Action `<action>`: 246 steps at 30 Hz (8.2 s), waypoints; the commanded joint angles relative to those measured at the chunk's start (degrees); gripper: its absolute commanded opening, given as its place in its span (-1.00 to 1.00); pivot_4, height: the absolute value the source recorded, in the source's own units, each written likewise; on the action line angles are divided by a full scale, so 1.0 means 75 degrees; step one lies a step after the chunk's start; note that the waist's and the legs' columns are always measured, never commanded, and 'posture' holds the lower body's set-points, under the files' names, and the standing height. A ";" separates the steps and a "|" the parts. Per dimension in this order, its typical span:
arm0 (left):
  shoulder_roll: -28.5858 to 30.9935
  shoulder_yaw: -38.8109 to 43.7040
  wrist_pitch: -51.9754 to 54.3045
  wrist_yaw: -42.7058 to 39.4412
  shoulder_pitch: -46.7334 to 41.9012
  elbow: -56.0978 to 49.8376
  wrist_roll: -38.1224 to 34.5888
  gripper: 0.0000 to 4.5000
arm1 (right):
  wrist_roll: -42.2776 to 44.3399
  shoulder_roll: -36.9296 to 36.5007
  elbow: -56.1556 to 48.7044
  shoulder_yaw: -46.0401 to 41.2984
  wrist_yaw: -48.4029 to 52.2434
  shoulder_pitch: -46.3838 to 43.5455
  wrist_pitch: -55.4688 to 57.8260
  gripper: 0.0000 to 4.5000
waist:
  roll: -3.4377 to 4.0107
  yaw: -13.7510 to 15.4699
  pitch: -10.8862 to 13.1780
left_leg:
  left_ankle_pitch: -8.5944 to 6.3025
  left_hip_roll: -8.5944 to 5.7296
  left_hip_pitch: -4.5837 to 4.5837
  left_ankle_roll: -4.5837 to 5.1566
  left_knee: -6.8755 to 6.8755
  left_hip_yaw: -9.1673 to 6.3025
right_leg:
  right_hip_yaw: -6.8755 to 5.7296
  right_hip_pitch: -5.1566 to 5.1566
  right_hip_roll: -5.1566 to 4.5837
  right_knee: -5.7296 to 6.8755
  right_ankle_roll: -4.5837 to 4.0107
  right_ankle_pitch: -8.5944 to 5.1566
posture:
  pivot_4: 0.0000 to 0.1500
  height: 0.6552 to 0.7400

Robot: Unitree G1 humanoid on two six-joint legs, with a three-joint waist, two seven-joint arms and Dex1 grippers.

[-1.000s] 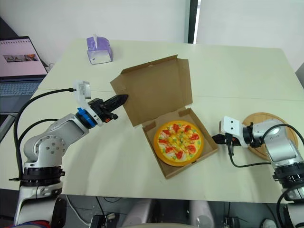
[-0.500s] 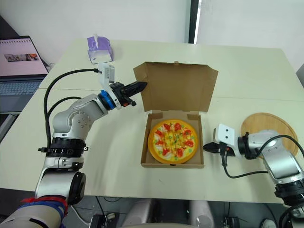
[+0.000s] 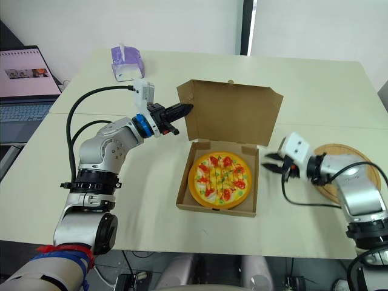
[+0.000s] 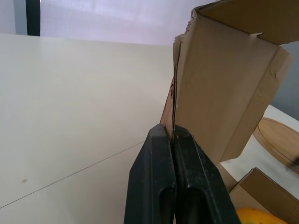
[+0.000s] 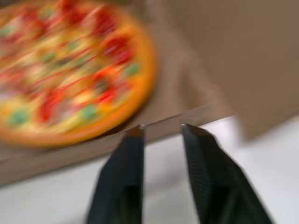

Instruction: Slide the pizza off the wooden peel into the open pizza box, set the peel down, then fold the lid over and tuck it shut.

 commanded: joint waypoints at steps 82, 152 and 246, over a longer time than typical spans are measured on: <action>0.0414 0.0932 0.0133 0.0678 0.1535 -0.3059 0.0038 -0.51 | 0.1484 0.1909 0.0462 -0.0610 -0.2166 -0.2131 0.0451 -1.00 | 0.0002 -0.0177 -0.0001 | -0.0001 0.0002 -0.0006 0.0005 -0.0003 0.0008 | 0.0008 -0.0010 0.0001 0.0013 -0.0002 0.0002 | 1.00 1.00; 0.0313 0.1412 0.2750 0.2114 0.3524 -0.7218 -0.2114 -0.99 | 0.1881 0.3814 -0.4372 0.0281 -0.5484 -0.0680 0.3343 -1.00 | 0.0009 -0.0200 -0.0007 | -0.0001 0.0003 0.0004 0.0004 -0.0006 0.0005 | 0.0014 -0.0005 0.0008 0.0015 -0.0002 0.0001 | 1.00 1.00; 0.0453 0.0988 -0.0042 0.3357 0.6668 -0.9413 0.0663 -0.99 | 0.2912 0.3903 -0.5058 0.0579 -0.6258 0.0697 0.3709 -1.00 | -0.0006 -0.0357 -0.0019 | -0.0020 0.0024 0.0008 0.0039 -0.0016 -0.0001 | 0.0021 0.0002 0.0035 0.0001 -0.0002 -0.0003 | 1.00 1.00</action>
